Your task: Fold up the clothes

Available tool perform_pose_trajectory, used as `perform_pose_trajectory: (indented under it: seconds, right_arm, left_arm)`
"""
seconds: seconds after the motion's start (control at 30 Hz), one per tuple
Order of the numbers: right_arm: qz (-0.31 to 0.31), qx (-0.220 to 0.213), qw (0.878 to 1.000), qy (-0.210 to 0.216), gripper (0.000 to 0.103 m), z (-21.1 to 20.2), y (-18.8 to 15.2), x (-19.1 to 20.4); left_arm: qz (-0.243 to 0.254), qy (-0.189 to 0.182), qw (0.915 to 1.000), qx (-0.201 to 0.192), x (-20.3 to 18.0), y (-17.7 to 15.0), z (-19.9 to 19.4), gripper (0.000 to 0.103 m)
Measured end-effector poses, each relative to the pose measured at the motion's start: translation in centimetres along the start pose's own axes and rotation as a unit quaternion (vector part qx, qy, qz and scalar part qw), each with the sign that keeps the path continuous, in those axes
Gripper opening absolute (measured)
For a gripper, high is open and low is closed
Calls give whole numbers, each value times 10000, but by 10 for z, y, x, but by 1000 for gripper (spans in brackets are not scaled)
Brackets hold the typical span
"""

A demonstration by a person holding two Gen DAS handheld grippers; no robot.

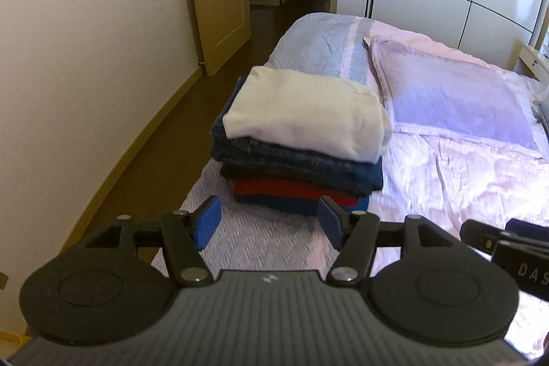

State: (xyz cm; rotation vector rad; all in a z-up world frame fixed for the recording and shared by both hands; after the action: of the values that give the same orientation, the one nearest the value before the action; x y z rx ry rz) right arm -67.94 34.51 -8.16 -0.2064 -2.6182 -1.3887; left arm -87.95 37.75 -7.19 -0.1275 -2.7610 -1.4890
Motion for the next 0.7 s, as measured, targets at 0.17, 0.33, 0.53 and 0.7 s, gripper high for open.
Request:
perform_pose_trajectory:
  seconds: [0.17,0.33,0.53,0.7]
  right_arm:
    - [-272,73,9996,-50,68,-25,-12,-1]
    - [-440,173,9988,-114,68,-48,-24,0]
    - [-514,214,9984,-25,68,-71,-36,6]
    - [-551,274,9981,44,68,-82,-44,14]
  left_arm:
    - [-58,161,9999,0,-3,-15,-28,60]
    - [-94,344,9994,-18,-2,-31,-56,63]
    - [-277,544,9981,0,2,-52,-85,64]
    - [-366,564,9977,-89,8,-61,-104,64]
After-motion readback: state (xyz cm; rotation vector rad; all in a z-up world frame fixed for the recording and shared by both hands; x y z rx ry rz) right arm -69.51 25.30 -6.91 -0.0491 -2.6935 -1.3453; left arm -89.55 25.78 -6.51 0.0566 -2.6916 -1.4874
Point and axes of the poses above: each gripper's, at about its wrist camera, not at the fingertips, and z roughly the way its jaws point, x to its left, y to its top, the point moved 2 cm from there along z, roughly the way its jaws point, and after that the axes turned 14 degrees about -x, right-handed, at the moved point
